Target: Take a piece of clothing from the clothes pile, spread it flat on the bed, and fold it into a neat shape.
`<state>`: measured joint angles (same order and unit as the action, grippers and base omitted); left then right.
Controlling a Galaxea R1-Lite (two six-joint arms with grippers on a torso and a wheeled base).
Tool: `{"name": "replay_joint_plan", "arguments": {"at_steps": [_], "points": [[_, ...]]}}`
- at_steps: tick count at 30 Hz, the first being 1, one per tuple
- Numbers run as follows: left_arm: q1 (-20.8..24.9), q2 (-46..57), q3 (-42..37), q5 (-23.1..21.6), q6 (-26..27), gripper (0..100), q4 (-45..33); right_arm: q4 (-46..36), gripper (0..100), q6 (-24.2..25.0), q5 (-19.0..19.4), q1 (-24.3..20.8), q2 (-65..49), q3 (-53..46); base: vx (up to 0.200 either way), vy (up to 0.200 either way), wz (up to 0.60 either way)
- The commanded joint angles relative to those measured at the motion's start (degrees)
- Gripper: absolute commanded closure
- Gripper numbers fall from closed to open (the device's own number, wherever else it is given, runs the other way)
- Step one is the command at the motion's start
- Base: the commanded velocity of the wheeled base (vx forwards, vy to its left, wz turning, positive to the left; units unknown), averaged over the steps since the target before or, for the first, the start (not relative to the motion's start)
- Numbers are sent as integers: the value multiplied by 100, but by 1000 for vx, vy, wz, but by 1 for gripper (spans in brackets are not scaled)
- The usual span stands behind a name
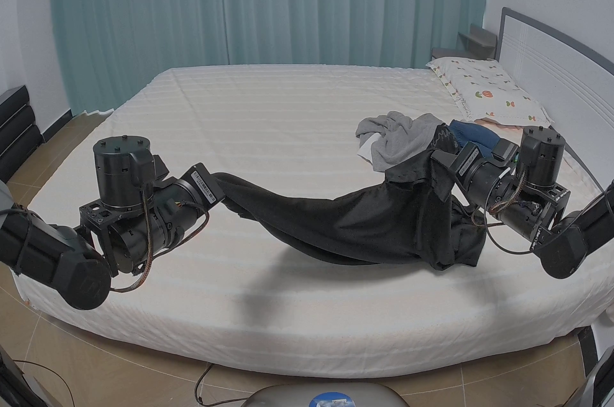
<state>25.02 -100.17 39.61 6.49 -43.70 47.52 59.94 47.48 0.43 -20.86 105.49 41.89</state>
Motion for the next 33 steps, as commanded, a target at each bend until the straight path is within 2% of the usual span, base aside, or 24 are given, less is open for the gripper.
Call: {"name": "replay_joint_plan", "arguments": {"at_steps": [1,11,23,33], "points": [[-5,77,-23,2,29,100,-6,9,100,7,1,3,-10,-14,0,200,0],[-67,217,-94,-7,319,100,-23,18,100,15,1,12,-10,-14,0,200,0],[-58,164,-94,-7,327,100,-23,18,100,7,10,64,-37,-23,0,200,0],[21,138,-111,-16,327,100,-23,9,100,-11,10,3,-169,-146,0,0,0]]}}
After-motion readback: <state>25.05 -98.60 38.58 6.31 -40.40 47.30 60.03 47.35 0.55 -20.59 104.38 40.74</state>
